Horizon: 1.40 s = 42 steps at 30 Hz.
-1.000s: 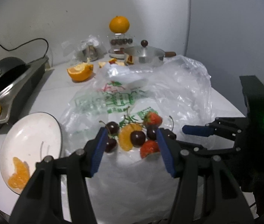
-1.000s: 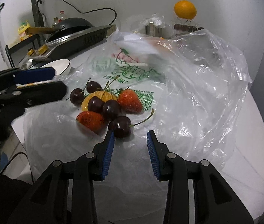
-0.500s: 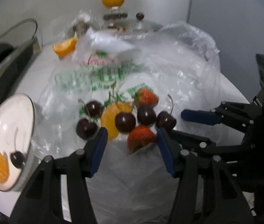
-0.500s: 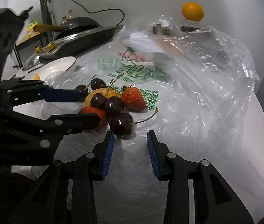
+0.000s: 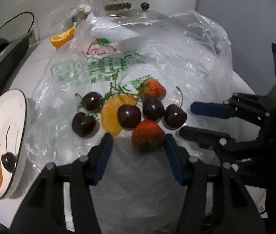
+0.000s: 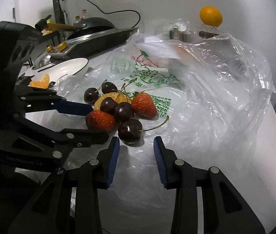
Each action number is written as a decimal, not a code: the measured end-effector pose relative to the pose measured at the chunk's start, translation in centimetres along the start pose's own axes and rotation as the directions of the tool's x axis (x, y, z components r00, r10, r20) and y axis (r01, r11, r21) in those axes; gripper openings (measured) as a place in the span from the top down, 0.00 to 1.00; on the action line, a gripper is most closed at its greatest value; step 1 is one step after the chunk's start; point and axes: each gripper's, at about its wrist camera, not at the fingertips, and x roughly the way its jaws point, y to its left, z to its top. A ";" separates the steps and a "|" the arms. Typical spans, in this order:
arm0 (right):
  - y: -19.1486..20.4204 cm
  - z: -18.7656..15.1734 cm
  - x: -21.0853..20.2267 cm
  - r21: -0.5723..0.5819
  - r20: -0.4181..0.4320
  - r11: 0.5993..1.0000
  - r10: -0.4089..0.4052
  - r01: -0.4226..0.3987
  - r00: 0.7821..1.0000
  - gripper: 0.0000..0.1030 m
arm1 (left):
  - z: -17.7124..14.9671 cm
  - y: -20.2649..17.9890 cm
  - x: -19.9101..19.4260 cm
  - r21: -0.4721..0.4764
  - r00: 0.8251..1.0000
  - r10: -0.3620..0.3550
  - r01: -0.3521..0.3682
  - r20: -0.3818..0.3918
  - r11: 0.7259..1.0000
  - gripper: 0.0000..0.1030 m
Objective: Organize fruits
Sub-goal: 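Grasp a strawberry with the left tool while the right tool grasps a cherry, then carry the strawberry and cherry over the white plate with both tools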
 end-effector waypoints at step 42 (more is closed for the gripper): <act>0.8 3.4 -1.7 0.039 0.033 0.998 -0.041 0.040 0.999 0.71 | 0.0 1.5 -5.5 0.047 0.978 -0.096 0.089 0.183 0.995 0.67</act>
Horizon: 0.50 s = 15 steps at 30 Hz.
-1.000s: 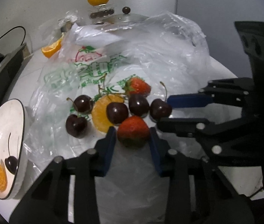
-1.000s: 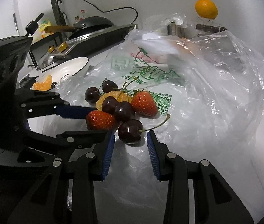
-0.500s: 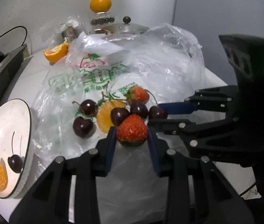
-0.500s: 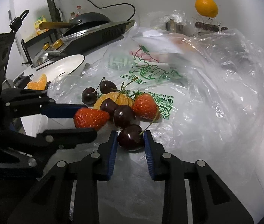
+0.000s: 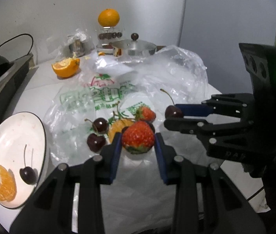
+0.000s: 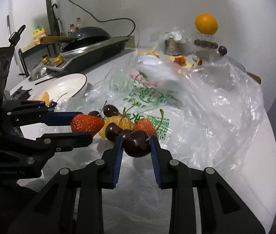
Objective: Organize fruits
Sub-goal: 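Carry the strawberry and cherry over the white plate with both tools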
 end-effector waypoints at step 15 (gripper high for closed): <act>3.3 2.3 -0.7 -0.061 0.040 0.998 0.004 -0.001 0.999 0.71 | -0.2 2.1 -3.5 -0.029 0.997 0.025 -0.023 0.068 0.999 0.67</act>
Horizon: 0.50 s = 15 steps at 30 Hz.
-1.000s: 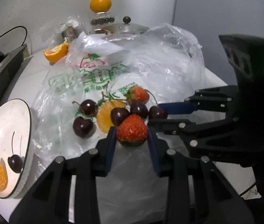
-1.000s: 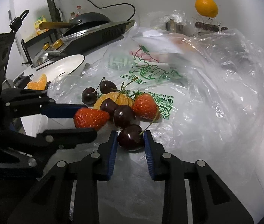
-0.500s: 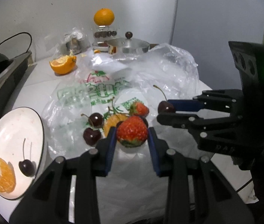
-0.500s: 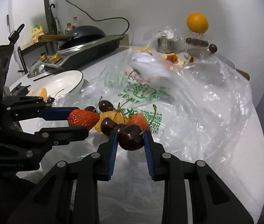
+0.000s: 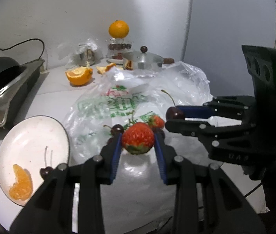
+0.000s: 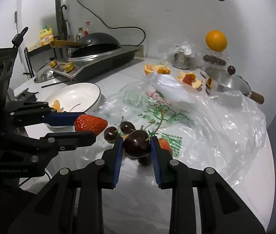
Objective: Organize fruits
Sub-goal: 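Carry the strawberry and cherry over the white plate with both tools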
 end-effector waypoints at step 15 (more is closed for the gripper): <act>3.6 2.2 1.8 -0.065 -0.017 0.998 0.003 -0.005 1.000 0.71 | -1.4 5.3 -2.6 -0.063 0.997 0.073 -0.071 0.040 0.995 0.67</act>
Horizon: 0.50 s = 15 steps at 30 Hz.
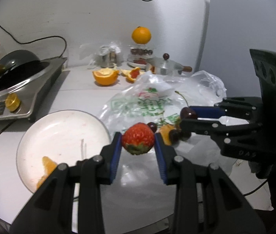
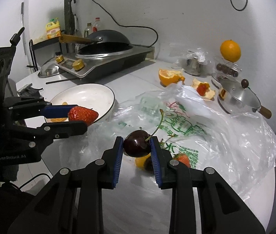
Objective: Organize fruits
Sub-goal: 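Carry the strawberry and cherry over the white plate with both tools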
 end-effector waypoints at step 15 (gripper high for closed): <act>3.6 2.1 1.9 -0.047 -0.021 0.999 0.012 -0.013 1.000 0.71 | -1.4 5.6 -1.9 -0.061 0.997 0.069 -0.068 0.021 0.996 0.67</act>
